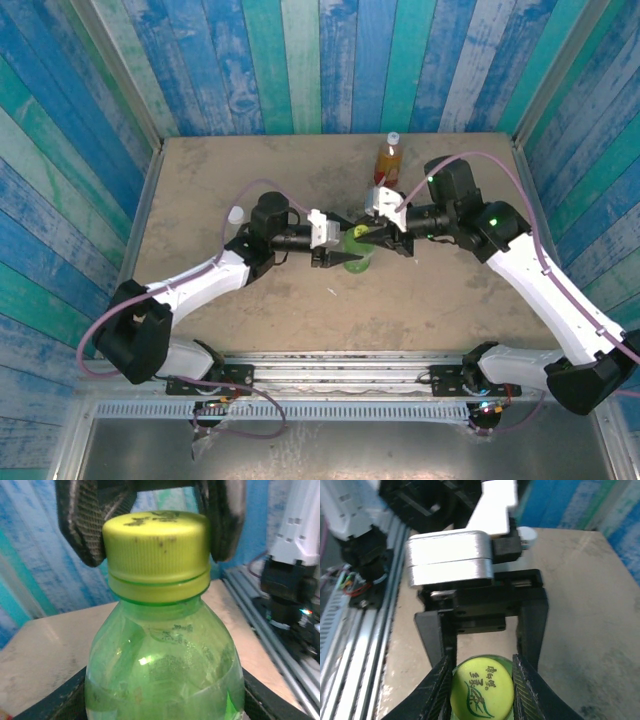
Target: Screw on the bottle caps
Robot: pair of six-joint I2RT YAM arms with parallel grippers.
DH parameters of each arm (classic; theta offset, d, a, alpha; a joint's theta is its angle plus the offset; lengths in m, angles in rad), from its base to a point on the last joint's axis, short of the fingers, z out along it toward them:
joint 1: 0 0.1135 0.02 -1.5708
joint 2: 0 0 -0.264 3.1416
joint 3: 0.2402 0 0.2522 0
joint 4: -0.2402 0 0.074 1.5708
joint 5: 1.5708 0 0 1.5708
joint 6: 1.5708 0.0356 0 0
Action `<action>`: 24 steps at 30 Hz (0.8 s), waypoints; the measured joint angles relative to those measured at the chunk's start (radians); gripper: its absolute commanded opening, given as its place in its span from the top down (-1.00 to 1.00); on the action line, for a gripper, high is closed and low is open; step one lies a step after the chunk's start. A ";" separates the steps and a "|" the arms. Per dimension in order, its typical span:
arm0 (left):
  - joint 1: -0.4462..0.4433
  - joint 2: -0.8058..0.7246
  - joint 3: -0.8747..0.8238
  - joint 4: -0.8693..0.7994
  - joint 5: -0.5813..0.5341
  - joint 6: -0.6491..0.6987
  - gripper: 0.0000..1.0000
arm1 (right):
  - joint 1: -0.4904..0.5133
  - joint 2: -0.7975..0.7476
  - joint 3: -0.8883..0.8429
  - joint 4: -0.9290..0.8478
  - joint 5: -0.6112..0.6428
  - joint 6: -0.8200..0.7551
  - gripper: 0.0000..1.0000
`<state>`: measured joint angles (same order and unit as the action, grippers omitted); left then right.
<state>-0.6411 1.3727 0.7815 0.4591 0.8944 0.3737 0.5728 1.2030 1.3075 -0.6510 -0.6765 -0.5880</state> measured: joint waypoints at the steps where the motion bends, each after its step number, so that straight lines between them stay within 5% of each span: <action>1: 0.000 0.000 -0.013 0.043 -0.039 -0.031 -0.14 | 0.000 -0.004 -0.010 0.035 0.034 0.031 0.69; 9: -0.056 0.010 -0.040 0.182 -0.430 -0.143 -0.16 | 0.035 -0.035 -0.143 0.376 0.315 0.342 0.75; 16: -0.122 0.087 -0.029 0.235 -0.752 -0.181 -0.11 | 0.095 0.030 -0.162 0.468 0.636 0.575 0.80; 24: -0.134 0.119 0.020 0.185 -0.844 -0.177 -0.13 | 0.086 0.068 -0.133 0.470 0.676 0.603 0.11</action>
<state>-0.7746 1.4918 0.8017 0.6445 0.0505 0.1970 0.6590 1.2709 1.1744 -0.1814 -0.0002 0.0154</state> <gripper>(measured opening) 0.581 0.358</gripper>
